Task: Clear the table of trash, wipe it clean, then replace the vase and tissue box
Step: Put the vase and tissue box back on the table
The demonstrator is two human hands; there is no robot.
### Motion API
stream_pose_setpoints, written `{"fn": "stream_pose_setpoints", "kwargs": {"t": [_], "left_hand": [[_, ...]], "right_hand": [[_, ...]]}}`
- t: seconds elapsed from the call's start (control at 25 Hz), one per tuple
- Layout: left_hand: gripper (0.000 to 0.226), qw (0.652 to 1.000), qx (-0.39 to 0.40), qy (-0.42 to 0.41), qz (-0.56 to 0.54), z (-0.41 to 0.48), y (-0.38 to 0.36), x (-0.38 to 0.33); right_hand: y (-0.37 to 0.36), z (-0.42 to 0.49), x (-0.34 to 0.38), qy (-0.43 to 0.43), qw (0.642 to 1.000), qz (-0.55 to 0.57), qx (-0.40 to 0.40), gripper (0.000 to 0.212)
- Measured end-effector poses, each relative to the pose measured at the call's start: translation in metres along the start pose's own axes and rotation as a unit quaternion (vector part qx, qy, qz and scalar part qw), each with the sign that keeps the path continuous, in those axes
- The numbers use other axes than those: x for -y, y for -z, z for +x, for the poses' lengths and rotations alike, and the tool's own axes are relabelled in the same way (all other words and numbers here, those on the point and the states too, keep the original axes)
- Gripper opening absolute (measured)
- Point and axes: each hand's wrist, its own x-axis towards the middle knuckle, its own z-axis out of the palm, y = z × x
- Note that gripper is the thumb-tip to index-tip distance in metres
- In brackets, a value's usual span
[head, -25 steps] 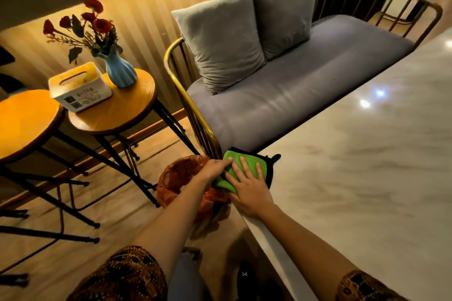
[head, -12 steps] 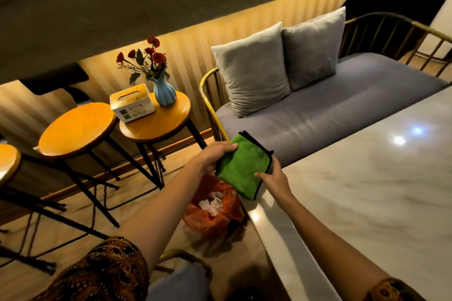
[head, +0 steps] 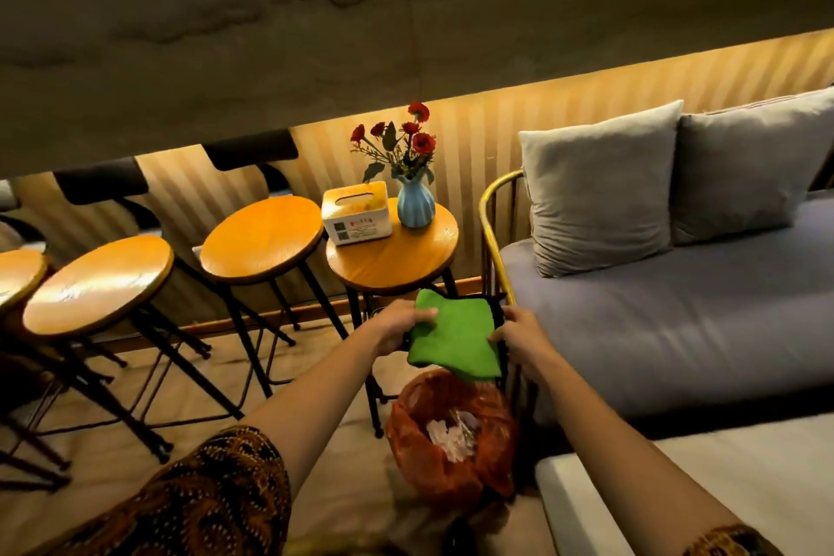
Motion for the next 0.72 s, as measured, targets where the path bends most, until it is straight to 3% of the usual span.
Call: {"fn": "stream_pose_setpoints", "kwargs": {"t": [0.24,0.44,0.6,0.72], "left_hand": [[0.042,0.996,-0.091,0.005,0.016,0.104,0.071,-0.026],[0.028,0.98,-0.196,0.001,0.03,0.176,0.126,-0.033],[0.012,0.957,-0.269,0.003,0.111,0.208,0.145,-0.03],[0.018,0.929,-0.304,-0.003,0.214,0.225,0.147,-0.029]], "right_hand": [[-0.053,0.12,0.054,0.02,0.994,-0.105,0.004,0.052],[-0.104,0.195,0.081,0.042,0.988,-0.149,0.007,0.048],[-0.129,0.235,0.079,0.047,0.984,-0.172,0.022,0.051],[-0.138,0.248,0.075,0.037,0.98,-0.192,0.023,0.053]]}}
